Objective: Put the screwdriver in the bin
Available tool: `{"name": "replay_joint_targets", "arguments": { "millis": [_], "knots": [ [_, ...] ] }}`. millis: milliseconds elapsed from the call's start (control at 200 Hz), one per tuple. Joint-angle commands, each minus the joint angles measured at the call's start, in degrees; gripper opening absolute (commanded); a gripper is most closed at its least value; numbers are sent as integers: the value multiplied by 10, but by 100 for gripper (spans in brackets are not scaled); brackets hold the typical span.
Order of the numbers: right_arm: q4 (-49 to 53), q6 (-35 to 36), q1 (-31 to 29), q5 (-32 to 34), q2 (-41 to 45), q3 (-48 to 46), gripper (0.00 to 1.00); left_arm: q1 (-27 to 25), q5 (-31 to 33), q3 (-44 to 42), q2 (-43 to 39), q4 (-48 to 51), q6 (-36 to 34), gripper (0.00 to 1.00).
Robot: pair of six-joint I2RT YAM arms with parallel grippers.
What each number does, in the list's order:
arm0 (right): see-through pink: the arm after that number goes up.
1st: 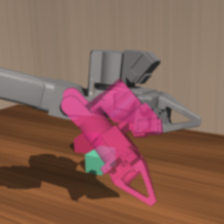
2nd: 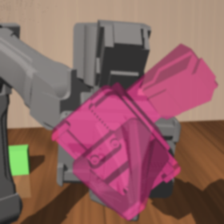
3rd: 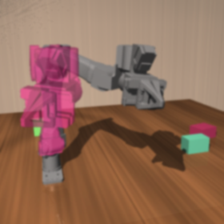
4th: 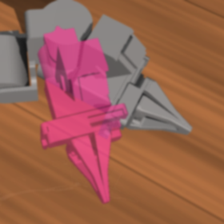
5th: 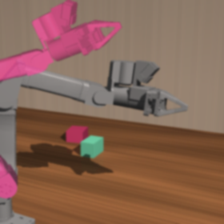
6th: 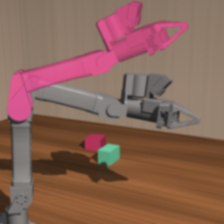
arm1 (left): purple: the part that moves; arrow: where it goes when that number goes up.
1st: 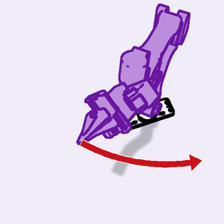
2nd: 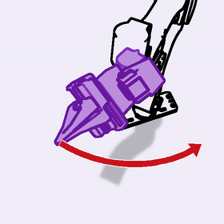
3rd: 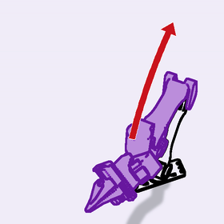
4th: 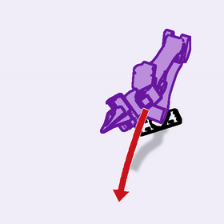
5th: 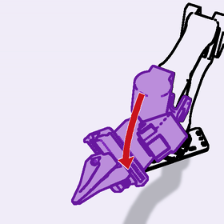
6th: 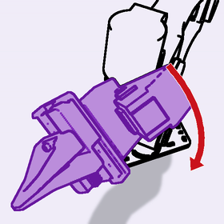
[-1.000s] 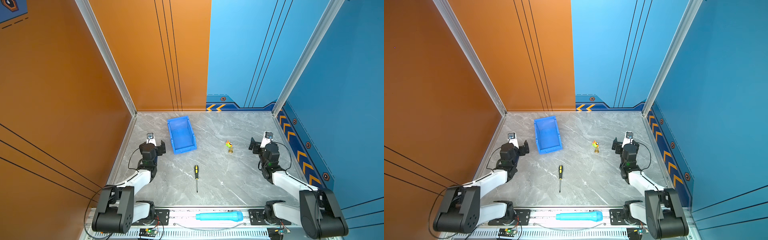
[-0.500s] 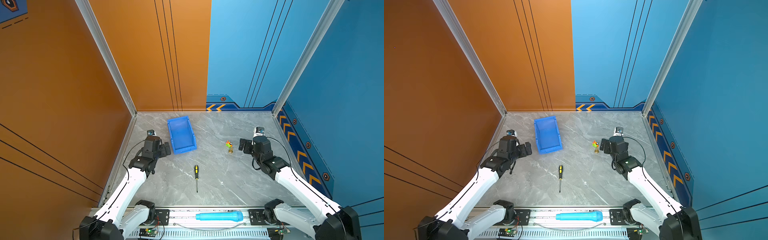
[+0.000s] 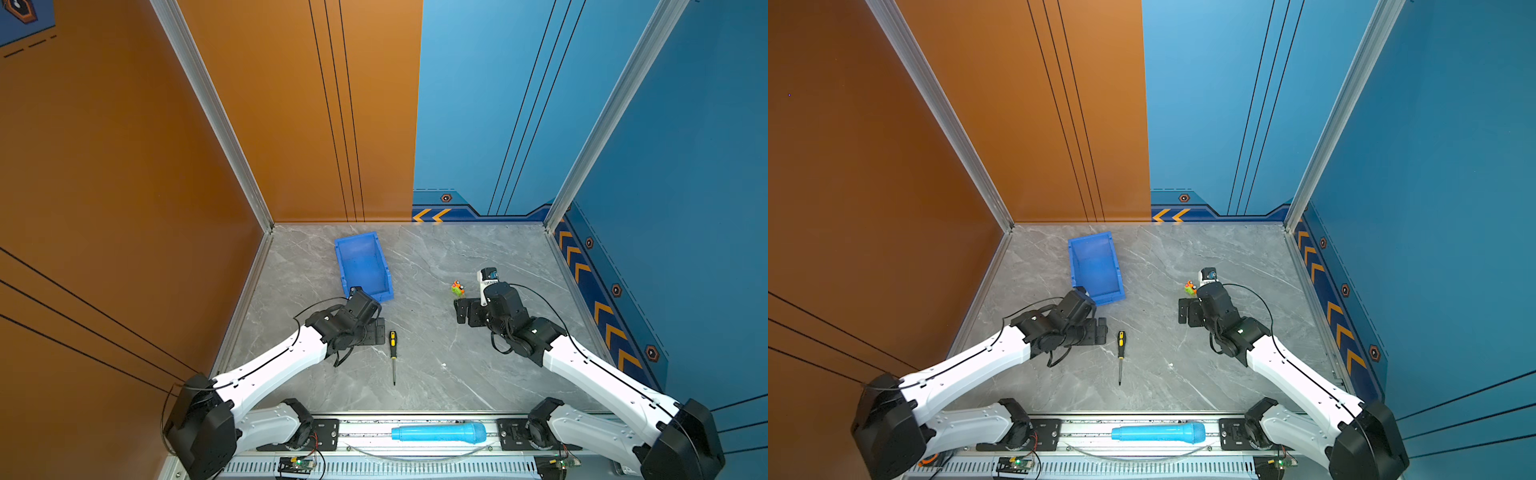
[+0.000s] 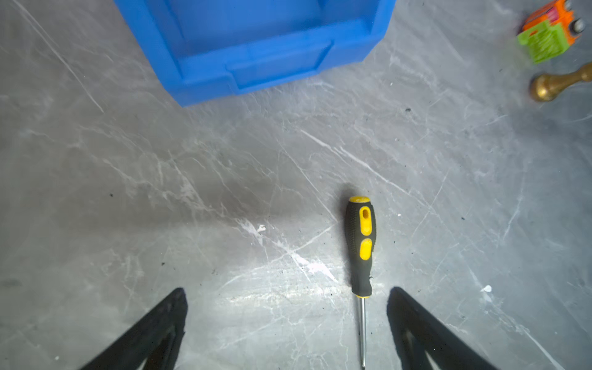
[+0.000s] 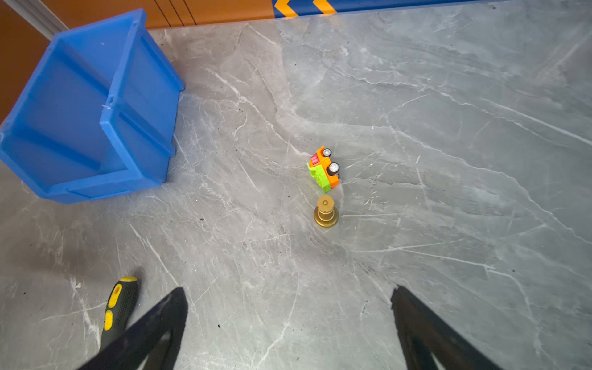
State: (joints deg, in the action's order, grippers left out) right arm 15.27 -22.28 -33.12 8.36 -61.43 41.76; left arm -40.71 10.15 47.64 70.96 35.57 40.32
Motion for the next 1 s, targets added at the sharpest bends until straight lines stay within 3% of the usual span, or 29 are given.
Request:
{"name": "replay_joint_targets", "arguments": {
  "millis": [0, 110, 315, 541, 816, 996],
  "knots": [
    [-24, 27, -5, -70, -6, -6, 100, -21, -6, 27, 53, -3, 57, 98],
    [-28, 34, -15, -92, -2, -13, 100, -48, 11, 53, 98, -11, 77, 99],
    [-29, 36, -16, -98, 29, -51, 100, -90, 31, 110, 191, -12, 93, 88],
    [-39, 65, -7, -138, 84, -91, 100, -94, 33, 158, 260, -14, 111, 74],
    [-98, 103, -16, -263, 164, -155, 100, -89, 29, 158, 291, -15, 122, 62],
    [-131, 117, -47, -282, 184, -182, 100, -88, 26, 157, 315, -16, 134, 55]
  ]
}}
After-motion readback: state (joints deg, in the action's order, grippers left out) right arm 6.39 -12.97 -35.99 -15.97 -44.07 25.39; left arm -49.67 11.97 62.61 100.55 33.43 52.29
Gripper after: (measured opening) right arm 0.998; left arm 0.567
